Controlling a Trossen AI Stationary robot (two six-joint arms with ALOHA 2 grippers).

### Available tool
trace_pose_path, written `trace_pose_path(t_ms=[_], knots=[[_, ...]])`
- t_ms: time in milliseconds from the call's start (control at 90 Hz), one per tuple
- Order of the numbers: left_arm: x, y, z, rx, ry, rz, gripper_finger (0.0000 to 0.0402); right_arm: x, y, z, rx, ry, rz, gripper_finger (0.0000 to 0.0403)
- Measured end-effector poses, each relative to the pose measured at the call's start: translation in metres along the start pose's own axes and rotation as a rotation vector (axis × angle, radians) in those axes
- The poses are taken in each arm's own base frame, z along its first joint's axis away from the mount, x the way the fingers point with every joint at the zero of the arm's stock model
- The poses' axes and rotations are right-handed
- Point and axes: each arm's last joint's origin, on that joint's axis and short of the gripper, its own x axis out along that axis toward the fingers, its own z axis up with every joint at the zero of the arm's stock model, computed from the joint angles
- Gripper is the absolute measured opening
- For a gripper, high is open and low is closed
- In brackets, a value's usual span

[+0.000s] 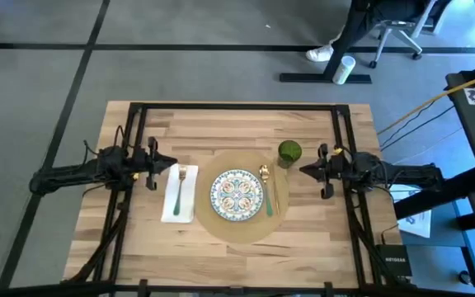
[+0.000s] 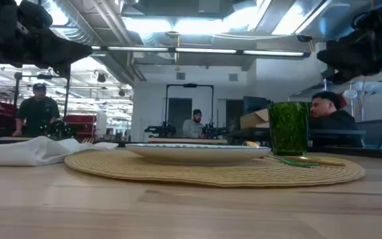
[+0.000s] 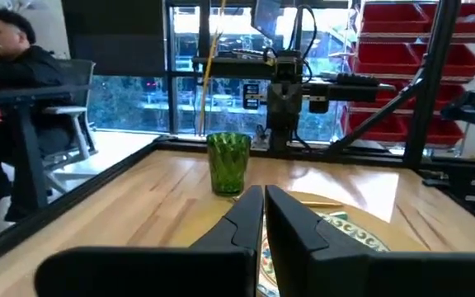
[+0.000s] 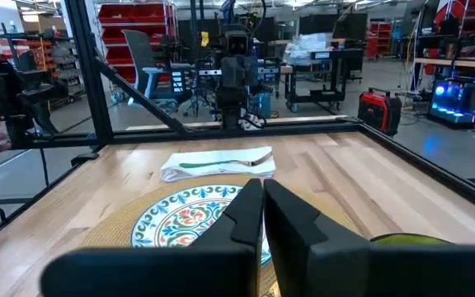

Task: Set table place
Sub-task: Return to Home Position

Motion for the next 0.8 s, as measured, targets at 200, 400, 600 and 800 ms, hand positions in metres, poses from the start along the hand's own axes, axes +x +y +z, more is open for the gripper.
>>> trace_pose_path(t_ms=[200, 400, 600, 800], knots=[[0.0000, 0.0000, -0.0001, -0.002, 0.001, 0.000, 0.0000, 0.0000, 0.0000, 0.0000, 0.000, 0.000, 0.000, 0.0000], [0.0000, 0.0000, -0.0002, -0.003, 0.002, 0.000, 0.0000, 0.0000, 0.0000, 0.0000, 0.000, 0.000, 0.000, 0.0000], [0.0000, 0.0000, -0.0002, -0.003, 0.002, 0.000, 0.0000, 0.0000, 0.0000, 0.0000, 0.000, 0.000, 0.000, 0.0000], [0.0000, 0.0000, -0.0002, -0.003, 0.002, 0.000, 0.0000, 0.0000, 0.0000, 0.0000, 0.000, 0.000, 0.000, 0.0000]])
